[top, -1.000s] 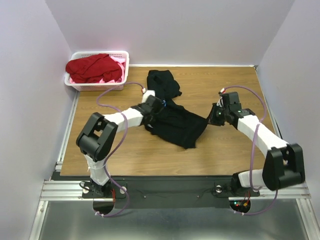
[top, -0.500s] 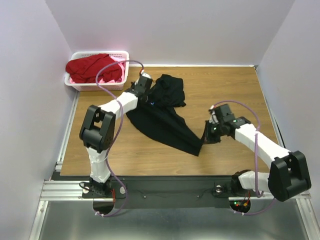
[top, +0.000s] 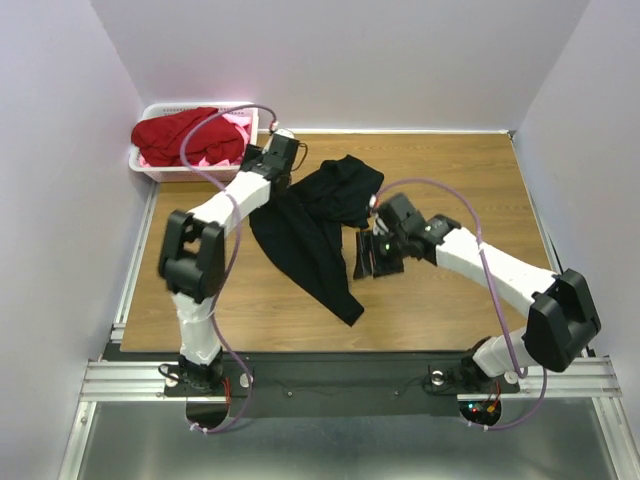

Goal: Fold and stack the t-shirts
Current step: Flatten the tshirt out

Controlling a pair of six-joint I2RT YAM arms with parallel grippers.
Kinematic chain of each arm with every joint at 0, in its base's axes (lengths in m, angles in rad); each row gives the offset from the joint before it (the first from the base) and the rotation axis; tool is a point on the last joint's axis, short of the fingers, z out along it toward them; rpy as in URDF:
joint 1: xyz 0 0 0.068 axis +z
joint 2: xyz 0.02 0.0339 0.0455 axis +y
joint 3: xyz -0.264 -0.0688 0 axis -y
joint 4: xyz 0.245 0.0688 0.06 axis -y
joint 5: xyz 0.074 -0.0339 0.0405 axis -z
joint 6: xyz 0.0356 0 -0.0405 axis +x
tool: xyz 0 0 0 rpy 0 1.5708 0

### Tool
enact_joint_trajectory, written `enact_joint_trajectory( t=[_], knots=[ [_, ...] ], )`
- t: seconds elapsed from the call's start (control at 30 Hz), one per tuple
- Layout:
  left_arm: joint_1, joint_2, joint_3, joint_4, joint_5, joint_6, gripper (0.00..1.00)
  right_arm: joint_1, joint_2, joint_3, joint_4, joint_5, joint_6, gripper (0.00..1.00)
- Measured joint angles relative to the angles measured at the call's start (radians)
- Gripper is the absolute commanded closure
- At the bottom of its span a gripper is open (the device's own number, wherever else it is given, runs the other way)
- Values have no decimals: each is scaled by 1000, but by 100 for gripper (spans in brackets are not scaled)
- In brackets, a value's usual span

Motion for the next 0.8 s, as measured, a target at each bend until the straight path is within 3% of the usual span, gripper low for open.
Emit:
enact_joint_trajectory(
  t=[0.1,0.17,0.27,0.33,0.4,0.43,0.63,0.8],
  knots=[
    [-10,-203,-119,-47,23,-99,15,-53,26,137,0,100,-47,37],
    [-39,-359,-193,-54,35,-169,16,-98,55,193,12,140,-69,45],
    [-155,-580,-305,-55,58,-275,21,-177,143,269,51,206,-107,49],
    [-251,-661,-365,-46,91,-351,30,-214,215,317,67,220,-120,49],
    [-336,-680,-418,-42,126,-408,41,-254,320,373,106,224,-128,52],
    [-356,-669,-448,-40,150,-446,50,-267,372,402,121,228,-128,52],
    [-370,-515,-582,-48,192,-528,51,-280,564,476,184,220,-128,49],
    [-370,-444,-603,-26,190,-534,51,-280,659,530,229,204,-128,43]
  ],
)
